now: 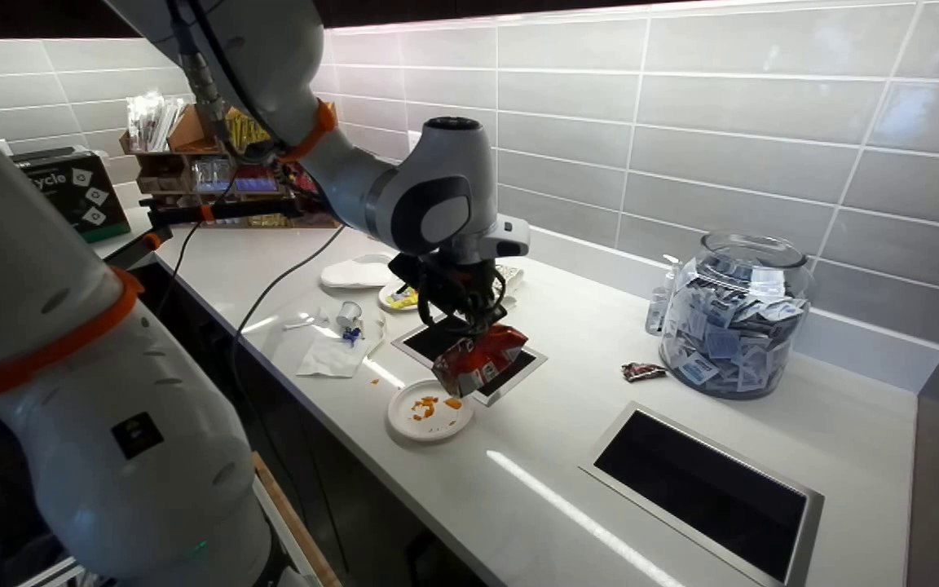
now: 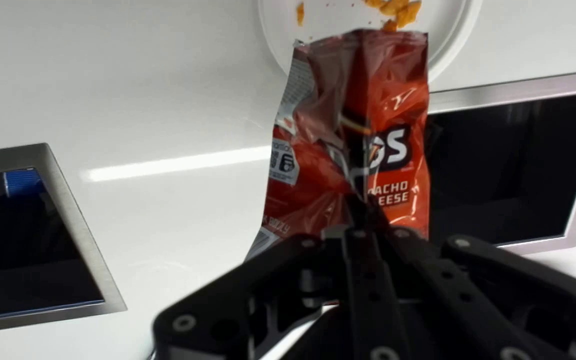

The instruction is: Pour the contents of the orange packet onto the white plate

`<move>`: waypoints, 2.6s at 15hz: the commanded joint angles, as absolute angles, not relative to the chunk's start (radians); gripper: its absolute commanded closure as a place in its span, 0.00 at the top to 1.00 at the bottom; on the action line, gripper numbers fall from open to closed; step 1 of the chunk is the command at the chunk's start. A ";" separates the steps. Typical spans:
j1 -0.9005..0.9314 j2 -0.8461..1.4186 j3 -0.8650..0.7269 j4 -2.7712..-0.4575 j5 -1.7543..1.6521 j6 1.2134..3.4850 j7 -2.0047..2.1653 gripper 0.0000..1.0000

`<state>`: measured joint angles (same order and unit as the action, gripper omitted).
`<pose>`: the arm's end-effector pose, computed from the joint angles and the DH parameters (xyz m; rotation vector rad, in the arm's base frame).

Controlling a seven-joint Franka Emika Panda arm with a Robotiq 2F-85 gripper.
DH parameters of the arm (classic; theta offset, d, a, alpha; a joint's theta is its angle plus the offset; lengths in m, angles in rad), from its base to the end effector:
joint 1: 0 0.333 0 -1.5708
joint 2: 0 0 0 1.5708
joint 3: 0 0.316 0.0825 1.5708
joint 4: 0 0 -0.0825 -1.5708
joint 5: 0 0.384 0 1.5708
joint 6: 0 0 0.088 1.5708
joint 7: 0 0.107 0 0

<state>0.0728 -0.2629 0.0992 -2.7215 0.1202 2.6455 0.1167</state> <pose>0.4048 0.0655 0.3245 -3.0613 0.0705 -0.2747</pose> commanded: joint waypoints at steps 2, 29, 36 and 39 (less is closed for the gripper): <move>0.063 -0.330 0.171 -2.775 -0.012 2.679 0.186 0.00; -0.015 -0.495 0.424 -2.756 -0.193 2.640 0.525 0.00; -0.005 -0.589 0.520 -2.755 -0.198 2.506 0.676 0.00; 0.010 -0.608 0.516 -2.753 -0.193 2.451 0.696 0.00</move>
<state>-0.0080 -0.5679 0.5164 -2.7412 -0.1737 2.5077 0.6466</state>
